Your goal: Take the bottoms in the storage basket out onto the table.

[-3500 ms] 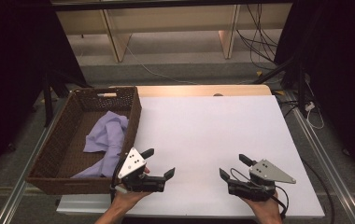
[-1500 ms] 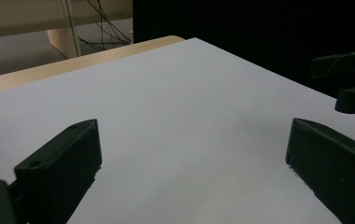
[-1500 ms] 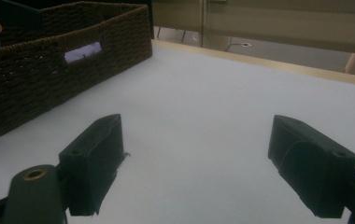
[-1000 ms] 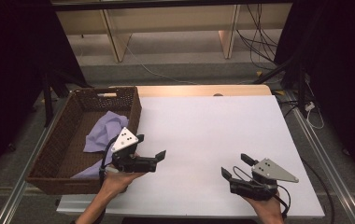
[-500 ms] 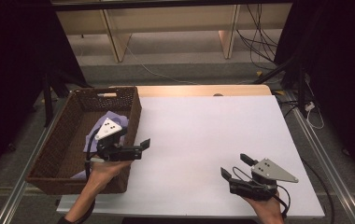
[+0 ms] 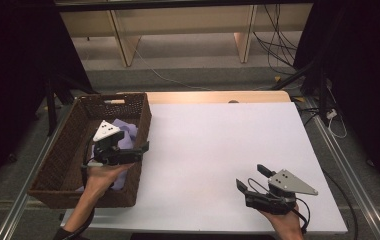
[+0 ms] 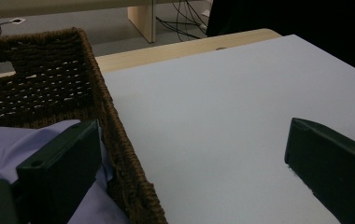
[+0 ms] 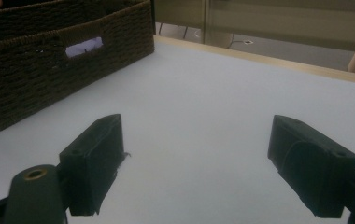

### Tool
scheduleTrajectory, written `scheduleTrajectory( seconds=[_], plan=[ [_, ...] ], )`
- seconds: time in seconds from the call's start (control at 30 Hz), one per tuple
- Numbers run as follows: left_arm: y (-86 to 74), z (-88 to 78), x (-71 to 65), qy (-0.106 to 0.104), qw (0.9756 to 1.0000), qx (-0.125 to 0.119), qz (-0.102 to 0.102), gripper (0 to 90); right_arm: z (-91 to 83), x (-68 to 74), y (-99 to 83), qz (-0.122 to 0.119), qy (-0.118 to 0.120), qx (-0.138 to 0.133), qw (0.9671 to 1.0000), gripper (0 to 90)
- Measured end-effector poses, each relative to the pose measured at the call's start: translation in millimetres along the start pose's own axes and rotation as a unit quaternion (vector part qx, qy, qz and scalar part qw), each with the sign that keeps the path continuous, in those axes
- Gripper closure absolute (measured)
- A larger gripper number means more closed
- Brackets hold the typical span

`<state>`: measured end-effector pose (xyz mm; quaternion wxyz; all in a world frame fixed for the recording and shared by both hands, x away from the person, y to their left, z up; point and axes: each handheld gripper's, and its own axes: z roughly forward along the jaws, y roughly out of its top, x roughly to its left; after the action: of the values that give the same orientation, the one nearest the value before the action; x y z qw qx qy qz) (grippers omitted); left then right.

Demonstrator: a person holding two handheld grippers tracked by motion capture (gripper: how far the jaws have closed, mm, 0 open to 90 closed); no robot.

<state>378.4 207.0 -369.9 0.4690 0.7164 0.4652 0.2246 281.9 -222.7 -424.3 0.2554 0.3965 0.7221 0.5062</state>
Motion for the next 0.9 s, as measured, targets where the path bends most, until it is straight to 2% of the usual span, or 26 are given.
scheduleTrajectory(
  seconds=[0.2,0.23,0.43,0.47,0.6,0.7,0.77,0.83,0.9],
  plan=[
    [3.9,1.4,5.5,0.003,1.0000,0.004,-0.008,3.9,0.4,0.0,-0.2,0.001,0.001,0.000,1.0000,19.5],
    [5.5,3.5,9.2,0.002,0.9999,0.008,-0.014,3.8,0.3,-0.3,-0.3,0.000,0.000,0.000,1.0000,19.6],
    [7.9,9.2,18.2,0.014,0.9996,0.013,-0.022,3.9,0.0,-0.9,-0.1,0.001,-0.002,0.002,1.0000,19.6],
    [8.5,12.3,20.6,0.012,0.9993,0.016,-0.030,4.0,0.4,-1.1,-0.4,0.003,-0.001,0.003,1.0000,19.6],
    [11.4,20.6,23.1,0.018,0.9990,0.029,-0.027,4.0,1.7,-1.8,-1.1,0.004,-0.003,0.003,1.0000,19.6],
    [14.5,23.3,29.3,0.003,0.9984,0.025,-0.051,4.2,1.4,-2.0,-0.9,0.003,-0.002,0.002,1.0000,19.6],
    [17.3,24.6,32.9,0.013,0.9983,0.026,-0.050,4.4,1.6,-2.2,-1.2,0.004,-0.003,0.003,1.0000,19.6],
    [19.8,25.5,37.3,0.012,0.9978,0.027,-0.059,4.4,1.6,-2.3,-1.4,0.005,-0.002,0.005,1.0000,19.6],
    [21.2,27.2,41.8,0.019,0.9975,0.030,-0.061,4.4,1.9,-2.3,-1.5,0.006,-0.002,0.005,1.0000,19.6]
  ],
)
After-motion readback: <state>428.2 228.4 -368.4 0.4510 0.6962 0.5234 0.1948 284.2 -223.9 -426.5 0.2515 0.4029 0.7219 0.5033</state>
